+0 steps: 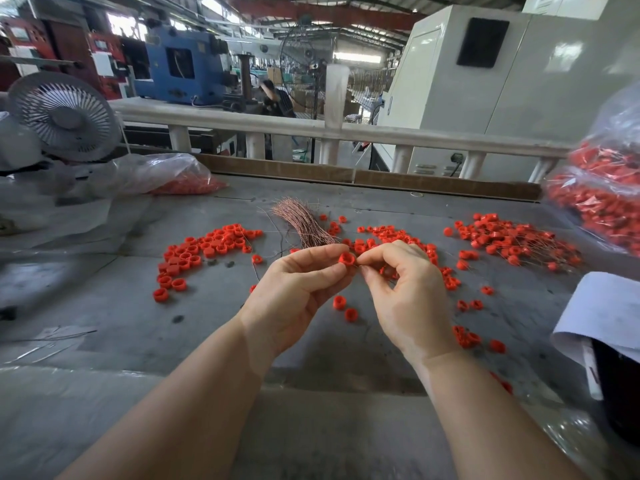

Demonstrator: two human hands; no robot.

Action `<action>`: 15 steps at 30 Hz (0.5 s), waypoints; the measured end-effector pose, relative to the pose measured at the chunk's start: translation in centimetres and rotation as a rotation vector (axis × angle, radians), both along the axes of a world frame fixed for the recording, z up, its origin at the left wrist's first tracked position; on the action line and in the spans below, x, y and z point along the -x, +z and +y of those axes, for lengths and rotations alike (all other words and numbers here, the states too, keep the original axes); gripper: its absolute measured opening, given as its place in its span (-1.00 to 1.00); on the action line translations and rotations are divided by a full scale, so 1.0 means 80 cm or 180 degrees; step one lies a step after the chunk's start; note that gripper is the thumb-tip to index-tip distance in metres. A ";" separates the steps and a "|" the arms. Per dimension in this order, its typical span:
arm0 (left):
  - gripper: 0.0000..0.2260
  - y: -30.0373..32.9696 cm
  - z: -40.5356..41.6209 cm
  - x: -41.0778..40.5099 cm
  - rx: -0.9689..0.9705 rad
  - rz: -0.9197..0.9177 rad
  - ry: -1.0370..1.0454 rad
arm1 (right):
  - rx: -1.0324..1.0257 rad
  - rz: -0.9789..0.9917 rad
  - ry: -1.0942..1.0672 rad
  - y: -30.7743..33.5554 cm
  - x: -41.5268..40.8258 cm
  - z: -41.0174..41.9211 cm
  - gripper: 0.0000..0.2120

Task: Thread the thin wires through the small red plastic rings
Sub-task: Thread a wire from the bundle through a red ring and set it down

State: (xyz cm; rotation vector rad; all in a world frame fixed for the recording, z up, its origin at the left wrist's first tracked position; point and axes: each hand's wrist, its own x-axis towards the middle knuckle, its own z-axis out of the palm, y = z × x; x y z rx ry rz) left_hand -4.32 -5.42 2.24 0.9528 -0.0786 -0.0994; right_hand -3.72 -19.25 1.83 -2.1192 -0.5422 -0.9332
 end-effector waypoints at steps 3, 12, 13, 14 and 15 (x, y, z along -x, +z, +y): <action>-0.86 0.002 0.001 -0.001 0.0096 0.0137 -0.0053 | 0.0023 -0.0038 -0.0003 0.000 0.000 -0.001 -0.91; -0.83 0.003 0.000 0.001 0.0089 0.0147 -0.0016 | 0.0042 -0.0096 -0.0020 0.000 -0.001 -0.001 -0.92; -0.83 0.003 0.000 0.001 0.0096 0.0152 -0.0020 | 0.0038 -0.0113 -0.0021 0.000 -0.001 -0.001 -0.92; -0.83 0.003 -0.001 0.001 0.0101 0.0155 -0.0022 | 0.0036 -0.0126 -0.0021 0.000 -0.001 -0.001 -0.92; -0.82 0.003 -0.001 0.001 0.0104 0.0158 -0.0024 | 0.0035 -0.0135 -0.0018 0.000 0.000 -0.001 -0.93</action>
